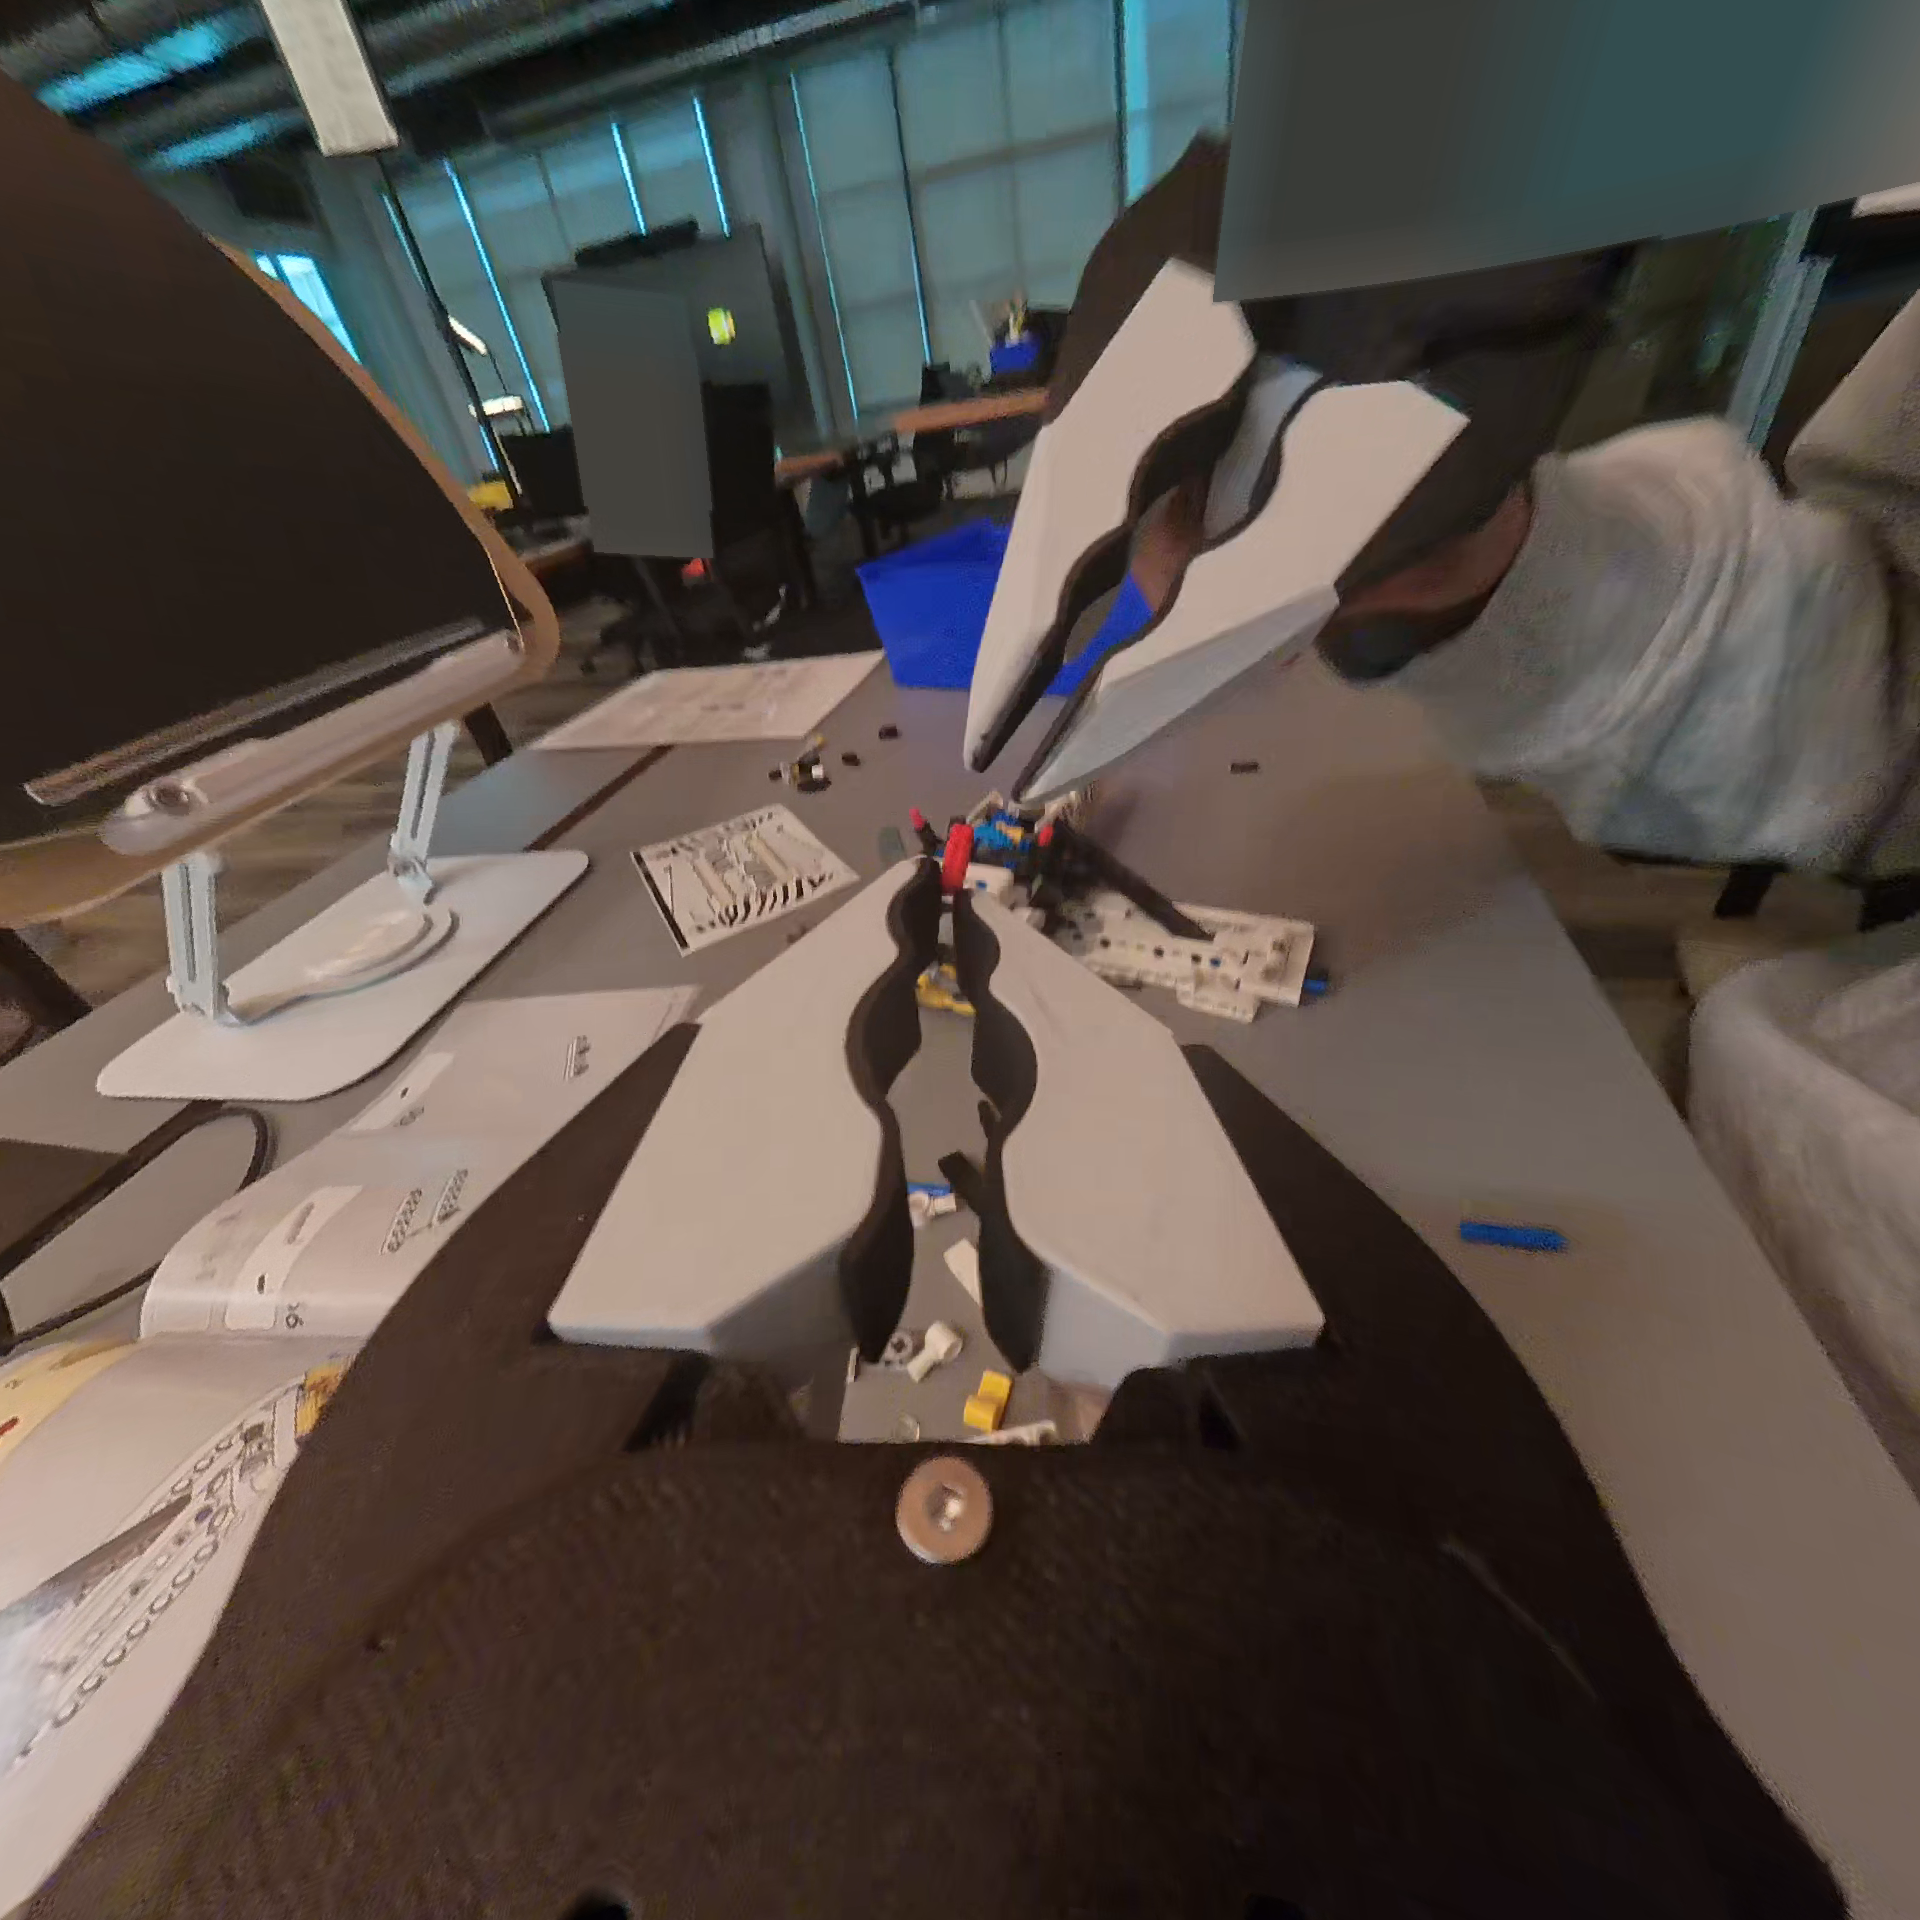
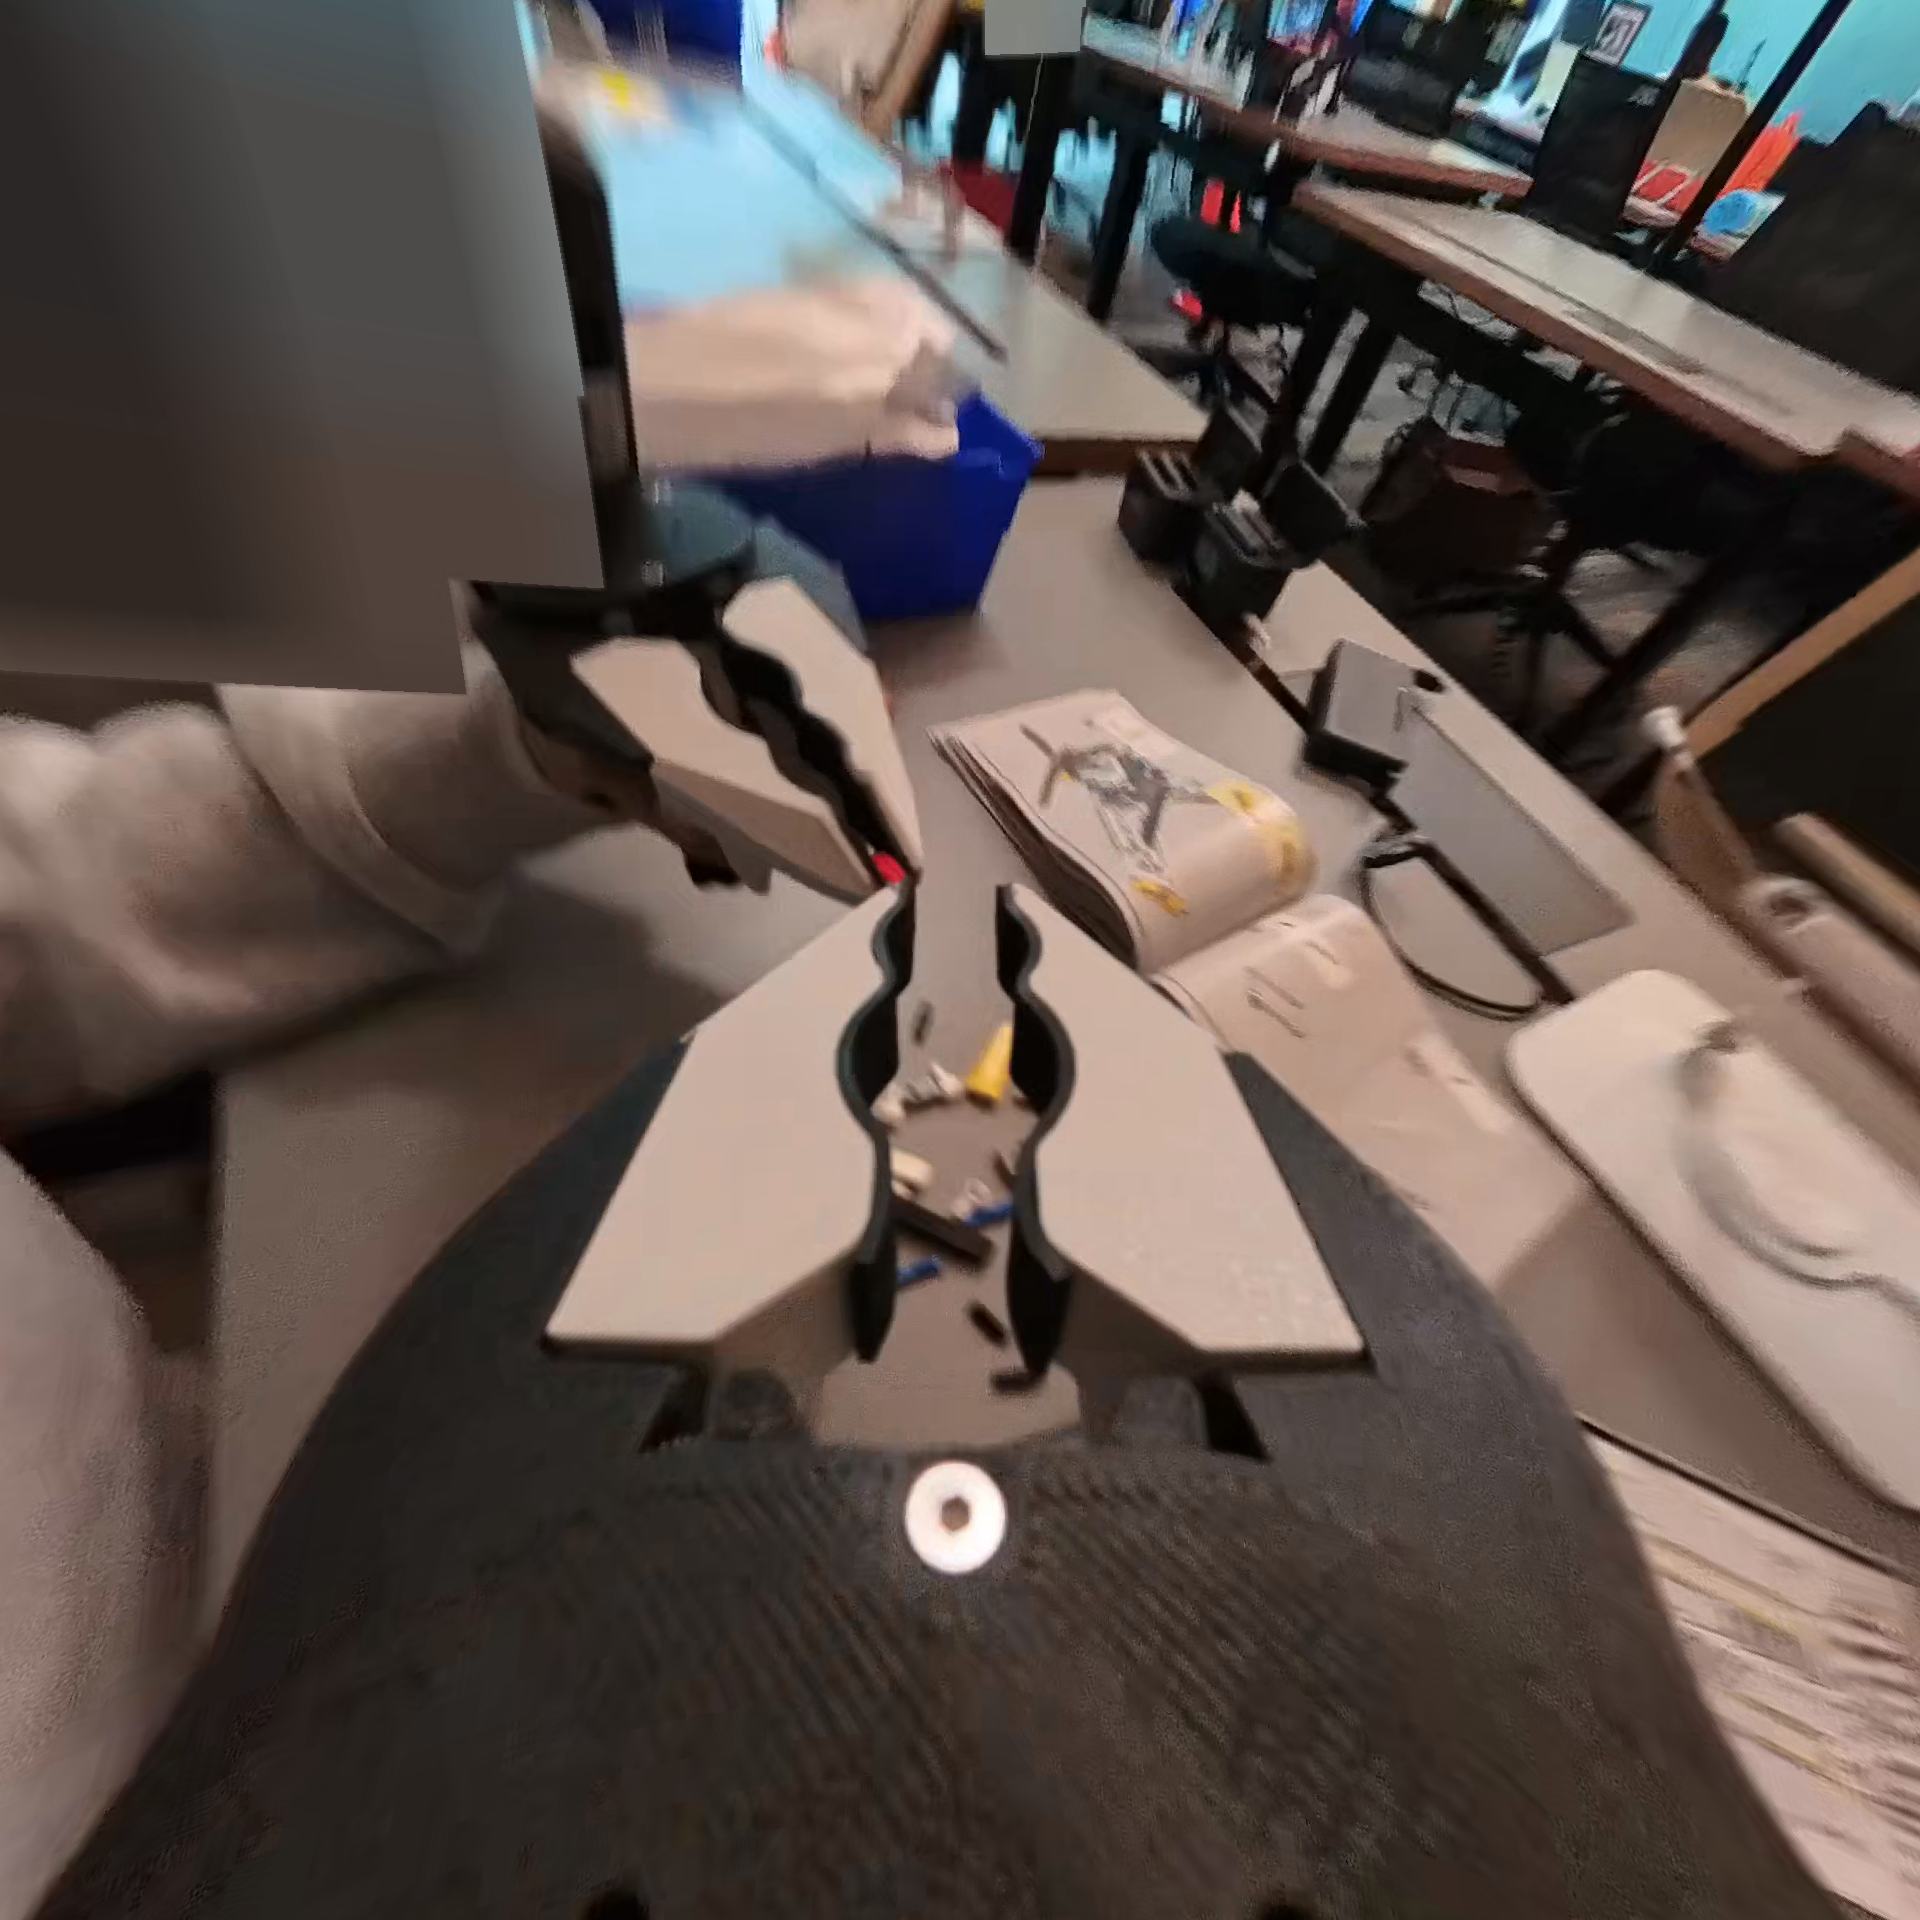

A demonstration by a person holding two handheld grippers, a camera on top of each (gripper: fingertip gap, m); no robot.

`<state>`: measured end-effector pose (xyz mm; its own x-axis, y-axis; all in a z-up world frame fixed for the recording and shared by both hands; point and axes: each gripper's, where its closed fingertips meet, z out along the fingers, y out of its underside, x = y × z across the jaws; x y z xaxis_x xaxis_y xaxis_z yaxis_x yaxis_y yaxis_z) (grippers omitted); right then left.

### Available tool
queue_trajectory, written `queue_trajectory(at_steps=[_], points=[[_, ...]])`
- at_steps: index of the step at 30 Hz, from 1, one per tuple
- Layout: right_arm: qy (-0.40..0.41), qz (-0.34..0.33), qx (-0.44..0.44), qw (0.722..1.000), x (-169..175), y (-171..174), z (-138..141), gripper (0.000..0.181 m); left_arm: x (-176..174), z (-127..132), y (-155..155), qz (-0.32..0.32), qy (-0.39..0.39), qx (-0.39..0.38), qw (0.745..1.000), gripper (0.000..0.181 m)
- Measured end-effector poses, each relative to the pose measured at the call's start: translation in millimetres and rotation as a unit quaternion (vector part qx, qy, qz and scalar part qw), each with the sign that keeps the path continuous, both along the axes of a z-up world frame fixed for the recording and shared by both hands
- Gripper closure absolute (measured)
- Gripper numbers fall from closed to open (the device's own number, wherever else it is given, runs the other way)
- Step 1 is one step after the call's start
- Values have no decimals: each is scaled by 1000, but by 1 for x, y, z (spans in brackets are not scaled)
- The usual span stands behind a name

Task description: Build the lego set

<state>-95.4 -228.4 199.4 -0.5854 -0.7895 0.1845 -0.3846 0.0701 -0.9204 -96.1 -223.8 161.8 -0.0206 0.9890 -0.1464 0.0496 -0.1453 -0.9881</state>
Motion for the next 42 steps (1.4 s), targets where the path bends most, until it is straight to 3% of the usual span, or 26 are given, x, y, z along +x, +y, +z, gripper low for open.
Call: queue_trajectory(at_steps=[3, 7, 10, 16, 20, 23, 26, 28, 30, 32, 33, 35, 37, 39, 42], points=[[183, 13, -81, 980, 3, 6, -23, 176, -5, -14, -2, 9, -36, -13, 999, 181], [392, -7, -192, 900, -6, -4, -45, 180, -7, -21, -4, 15, -54, -17, 998, 181], [418, 8, -170, 892, -4, -4, -60, 172, -8, -26, -3, 10, -69, -11, 998, 181], [416, 19, -172, 893, 0, -5, -62, 178, -9, -30, -5, 11, -77, -7, 997, 181], [416, 14, -175, 892, 1, -7, -64, 179, -8, -20, -12, 33, -42, -4, 999, 181], [362, -6, -184, 914, 1, -13, -55, 179, -2, -5, -22, 63, 2, -2, 998, 181], [252, -27, -149, 956, -2, -19, -45, 179, 15, 29, -22, 28, 99, 81, 991, 181], [152, -37, -122, 980, -4, -23, -34, 179, 33, 52, -28, 17, 178, 128, 976, 181], [-12, -10, -79, 997, 11, -19, -15, 180, 49, 61, -42, 41, 225, 148, 962, 181], [-177, 43, -24, 983, 30, -12, 3, 180, 61, 58, -62, 96, 239, 156, 954, 181], [-220, 51, -5, 974, 36, -15, 5, 180, 66, 55, -73, 129, 240, 161, 949, 181], [-245, 59, 22, 967, 49, -21, -7, 179, 78, 42, -99, 204, 235, 195, 930, 181], [-233, 69, 54, 968, 59, -22, -24, 179, 87, 16, -127, 269, 222, 281, 894, 181], [-238, 77, 78, 965, 62, -19, -34, 179, 81, 1, -132, 249, 205, 349, 880, 181], [-267, 87, 131, 951, 65, -16, -48, 180, 69, -9, -128, 230, 167, 363, 887, 181]])
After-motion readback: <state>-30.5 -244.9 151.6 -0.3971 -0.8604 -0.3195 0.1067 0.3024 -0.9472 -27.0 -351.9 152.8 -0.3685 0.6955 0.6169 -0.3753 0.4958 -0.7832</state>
